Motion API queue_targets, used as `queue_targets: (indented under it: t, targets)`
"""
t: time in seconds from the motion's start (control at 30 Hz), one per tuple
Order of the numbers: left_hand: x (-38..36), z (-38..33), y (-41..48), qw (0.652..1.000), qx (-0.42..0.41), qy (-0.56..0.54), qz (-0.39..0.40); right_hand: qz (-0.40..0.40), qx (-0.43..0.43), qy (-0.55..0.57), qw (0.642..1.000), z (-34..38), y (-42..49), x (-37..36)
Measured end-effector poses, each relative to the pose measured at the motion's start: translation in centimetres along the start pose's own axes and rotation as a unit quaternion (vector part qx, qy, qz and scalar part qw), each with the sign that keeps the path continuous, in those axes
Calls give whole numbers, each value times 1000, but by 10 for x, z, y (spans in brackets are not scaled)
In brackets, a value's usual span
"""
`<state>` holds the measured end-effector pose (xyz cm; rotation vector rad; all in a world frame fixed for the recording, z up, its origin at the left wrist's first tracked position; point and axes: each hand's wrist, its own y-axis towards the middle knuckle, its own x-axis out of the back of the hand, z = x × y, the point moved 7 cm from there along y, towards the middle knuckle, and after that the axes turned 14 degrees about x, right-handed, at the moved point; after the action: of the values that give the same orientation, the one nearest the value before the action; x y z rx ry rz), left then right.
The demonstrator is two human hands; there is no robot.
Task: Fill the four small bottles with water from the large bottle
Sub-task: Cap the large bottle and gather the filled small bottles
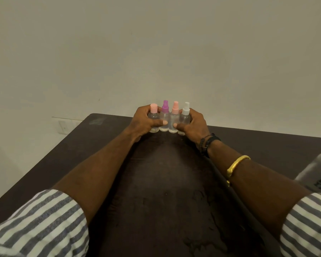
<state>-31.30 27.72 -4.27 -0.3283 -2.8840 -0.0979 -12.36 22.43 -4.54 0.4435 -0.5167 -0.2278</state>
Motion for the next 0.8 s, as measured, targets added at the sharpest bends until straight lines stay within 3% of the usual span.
queue_targets:
  t: [0.63, 0.8]
  targets:
    - [13, -9, -31, 996, 36, 4, -76, -39, -20, -33, 999, 41, -32, 40]
    - [16, -29, -67, 988, 42, 41, -145, -55, -15, -47, 997, 67, -54, 57]
